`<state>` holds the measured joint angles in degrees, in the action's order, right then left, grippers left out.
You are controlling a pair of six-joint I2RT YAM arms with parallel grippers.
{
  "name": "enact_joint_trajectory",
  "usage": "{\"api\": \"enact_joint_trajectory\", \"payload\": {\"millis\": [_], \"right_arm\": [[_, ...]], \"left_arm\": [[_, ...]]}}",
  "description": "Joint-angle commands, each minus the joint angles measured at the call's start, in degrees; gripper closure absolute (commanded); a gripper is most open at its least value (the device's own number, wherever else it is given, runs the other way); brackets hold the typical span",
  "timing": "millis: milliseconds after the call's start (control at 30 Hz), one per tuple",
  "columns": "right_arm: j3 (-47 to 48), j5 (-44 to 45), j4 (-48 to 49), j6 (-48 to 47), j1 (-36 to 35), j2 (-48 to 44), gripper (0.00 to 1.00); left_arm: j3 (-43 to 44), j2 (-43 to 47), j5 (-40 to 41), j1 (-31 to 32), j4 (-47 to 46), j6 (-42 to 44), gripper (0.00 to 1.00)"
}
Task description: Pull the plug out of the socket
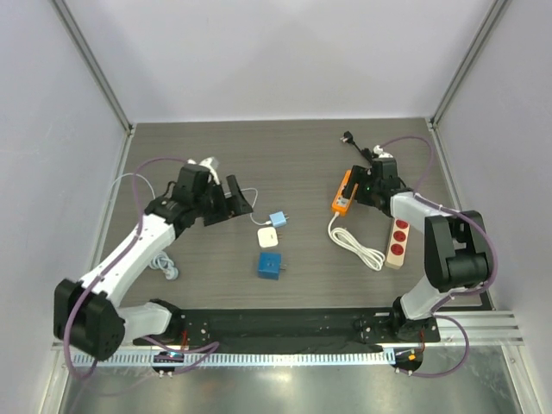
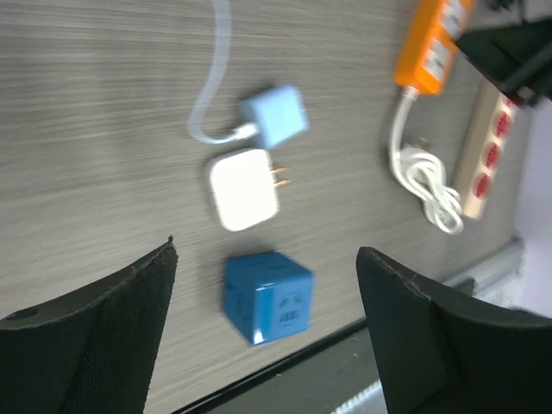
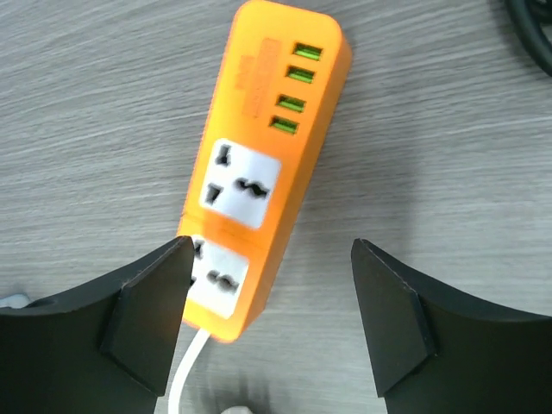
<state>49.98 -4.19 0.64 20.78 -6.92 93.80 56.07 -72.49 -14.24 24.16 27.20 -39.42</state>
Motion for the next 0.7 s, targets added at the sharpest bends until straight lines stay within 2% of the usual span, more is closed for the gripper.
{"api": "enact_joint_trajectory", "payload": {"millis": [0,67,100,167,267,500,600,667], "right_arm": [[1.9,5.5,-2.7,-1.3,-5.4,-7.3,0.21],[1.4,9.3,-4.0,-0.5,-9.0,-8.8,0.2],[0.7,10.5,-4.2,-0.1,-13.0,-10.6,0.21],[-1.8,14.6,-3.5,0.2,-16.5,-12.4,0.2],[-6.3,15.3,-0.9,1.2,-19.9,-16.0,0.21],[-12.2,15.4,6.0,1.7,-19.9,-20.0,0.21],[-12.7,14.7,7.2,2.1,-19.9,-20.3,0.21],[-13.3,14.1,7.9,2.4,-19.9,-20.7,0.21]], "left_arm": [[-3.6,7.9,15.0,-2.6,11.0,-1.3,0.13],[-4.7,12.4,20.5,-4.0,14.2,-3.2,0.07],[-5.2,13.5,24.2,-5.1,15.1,-5.6,0.04],[-5.6,16.2,25.9,-6.6,15.2,-7.2,0.03],[-5.9,17.2,26.9,-9.6,13.4,-9.4,0.03],[-5.5,7.2,25.9,-18.5,15.1,-19.7,0.04],[-8.0,2.5,21.1,-23.1,10.3,-22.2,0.09],[-8.9,0.6,19.7,-24.0,6.7,-23.9,0.11]]}}
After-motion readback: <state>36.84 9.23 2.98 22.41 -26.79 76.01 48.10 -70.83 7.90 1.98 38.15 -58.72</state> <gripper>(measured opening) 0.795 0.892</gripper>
